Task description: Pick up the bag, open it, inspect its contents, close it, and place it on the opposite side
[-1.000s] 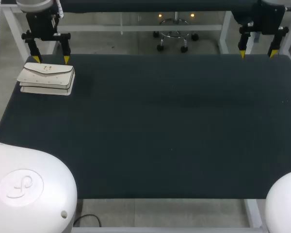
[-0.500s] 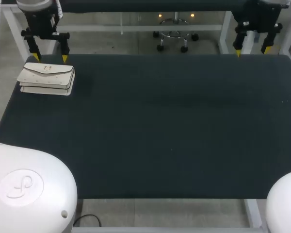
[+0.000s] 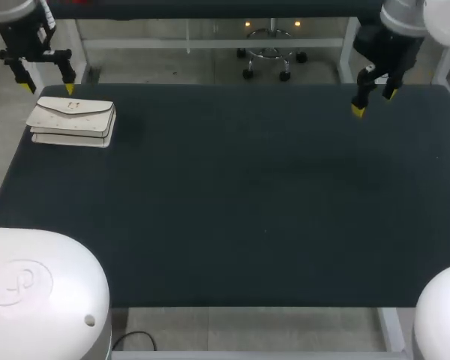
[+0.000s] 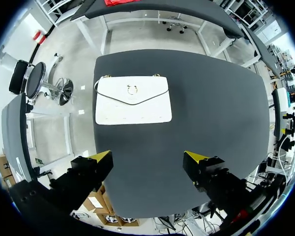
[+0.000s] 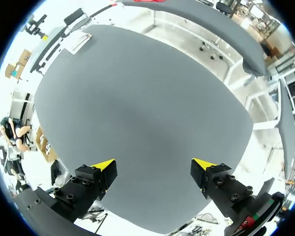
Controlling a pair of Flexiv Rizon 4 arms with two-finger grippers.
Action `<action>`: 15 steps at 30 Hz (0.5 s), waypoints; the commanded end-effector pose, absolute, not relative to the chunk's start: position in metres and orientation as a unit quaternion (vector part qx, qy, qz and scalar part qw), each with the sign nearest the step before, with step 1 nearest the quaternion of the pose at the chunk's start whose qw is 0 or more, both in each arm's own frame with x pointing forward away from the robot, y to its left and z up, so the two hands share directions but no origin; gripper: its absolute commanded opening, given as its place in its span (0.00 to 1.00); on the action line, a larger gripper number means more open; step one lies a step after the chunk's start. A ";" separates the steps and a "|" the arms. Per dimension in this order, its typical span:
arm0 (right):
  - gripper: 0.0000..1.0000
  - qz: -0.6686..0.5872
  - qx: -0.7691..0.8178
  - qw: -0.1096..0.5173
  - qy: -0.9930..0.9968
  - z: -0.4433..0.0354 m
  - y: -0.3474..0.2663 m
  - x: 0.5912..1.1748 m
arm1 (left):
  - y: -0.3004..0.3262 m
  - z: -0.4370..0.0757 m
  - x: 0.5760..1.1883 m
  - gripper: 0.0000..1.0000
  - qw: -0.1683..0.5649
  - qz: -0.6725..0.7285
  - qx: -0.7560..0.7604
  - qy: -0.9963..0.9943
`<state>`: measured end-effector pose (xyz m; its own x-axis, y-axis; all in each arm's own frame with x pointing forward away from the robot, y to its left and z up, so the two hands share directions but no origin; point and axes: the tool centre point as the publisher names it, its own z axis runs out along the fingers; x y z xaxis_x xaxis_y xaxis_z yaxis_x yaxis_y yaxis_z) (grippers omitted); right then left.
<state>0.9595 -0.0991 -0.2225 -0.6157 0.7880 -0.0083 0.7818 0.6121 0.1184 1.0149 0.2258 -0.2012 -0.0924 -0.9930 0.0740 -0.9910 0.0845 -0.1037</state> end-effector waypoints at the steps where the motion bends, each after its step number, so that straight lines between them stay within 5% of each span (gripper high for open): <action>1: 1.00 0.237 0.214 0.135 0.938 -0.235 -0.097 0.943 | 0.239 -0.208 1.015 1.00 -0.012 -0.101 -0.671 0.734; 15: 1.00 0.288 0.088 0.144 0.943 -0.267 -0.081 0.933 | 0.273 -0.228 1.024 1.00 -0.040 -0.128 -0.691 0.710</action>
